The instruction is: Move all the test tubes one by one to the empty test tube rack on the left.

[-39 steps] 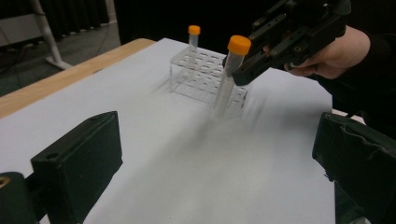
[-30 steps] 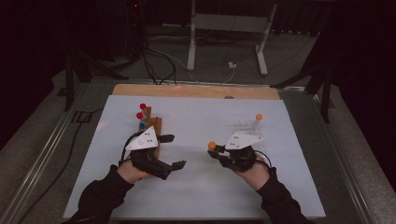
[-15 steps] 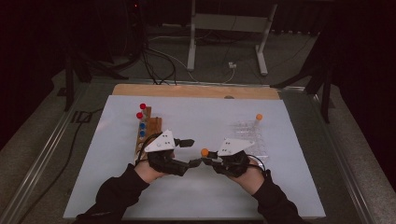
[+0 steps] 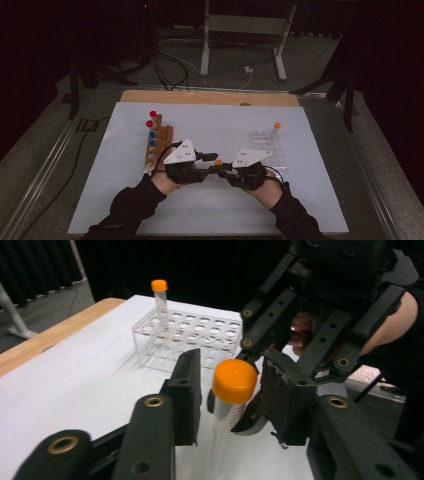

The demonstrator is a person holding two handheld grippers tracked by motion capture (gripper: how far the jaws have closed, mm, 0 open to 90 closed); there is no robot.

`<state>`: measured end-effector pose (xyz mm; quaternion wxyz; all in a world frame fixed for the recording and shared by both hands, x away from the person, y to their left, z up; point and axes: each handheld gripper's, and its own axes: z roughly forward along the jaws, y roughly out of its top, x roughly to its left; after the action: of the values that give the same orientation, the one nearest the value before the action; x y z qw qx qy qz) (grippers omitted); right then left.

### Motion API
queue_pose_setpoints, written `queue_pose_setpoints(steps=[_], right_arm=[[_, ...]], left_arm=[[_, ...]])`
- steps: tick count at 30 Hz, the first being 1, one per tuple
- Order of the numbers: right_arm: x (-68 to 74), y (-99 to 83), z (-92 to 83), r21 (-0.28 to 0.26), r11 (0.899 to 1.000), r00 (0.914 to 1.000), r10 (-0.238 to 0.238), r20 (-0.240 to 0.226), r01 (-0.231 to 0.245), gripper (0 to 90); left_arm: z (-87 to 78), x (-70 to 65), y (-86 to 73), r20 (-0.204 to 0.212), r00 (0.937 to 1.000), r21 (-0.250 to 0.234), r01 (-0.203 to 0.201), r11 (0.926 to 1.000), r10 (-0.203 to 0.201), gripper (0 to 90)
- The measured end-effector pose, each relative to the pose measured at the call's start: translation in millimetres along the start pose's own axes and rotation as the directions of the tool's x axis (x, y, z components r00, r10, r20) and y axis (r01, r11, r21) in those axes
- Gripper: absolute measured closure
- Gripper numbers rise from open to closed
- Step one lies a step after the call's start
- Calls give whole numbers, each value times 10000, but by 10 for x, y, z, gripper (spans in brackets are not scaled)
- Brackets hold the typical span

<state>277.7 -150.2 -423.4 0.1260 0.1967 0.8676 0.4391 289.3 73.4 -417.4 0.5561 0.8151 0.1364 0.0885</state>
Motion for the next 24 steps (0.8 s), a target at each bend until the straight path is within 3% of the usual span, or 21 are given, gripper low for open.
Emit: queue_pose_setpoints(steps=[5, 15, 24], right_arm=[[1, 5, -4, -17, 10000, 10000, -8, 0, 8, 750], [-11, 1, -14, -277, 9993, 9996, 245, -120, -248, 736], [-53, 22, -111, -964, 9939, 9972, 577, 465, -531, 428]], left_arm=[[39, -16, 11, -114, 9998, 137, -190, 9997, 191, 694], [7, -18, 33, -260, 9991, 49, -345, 9994, 347, 716], [-180, 59, 107, -671, 9973, 45, -304, 9995, 306, 716]])
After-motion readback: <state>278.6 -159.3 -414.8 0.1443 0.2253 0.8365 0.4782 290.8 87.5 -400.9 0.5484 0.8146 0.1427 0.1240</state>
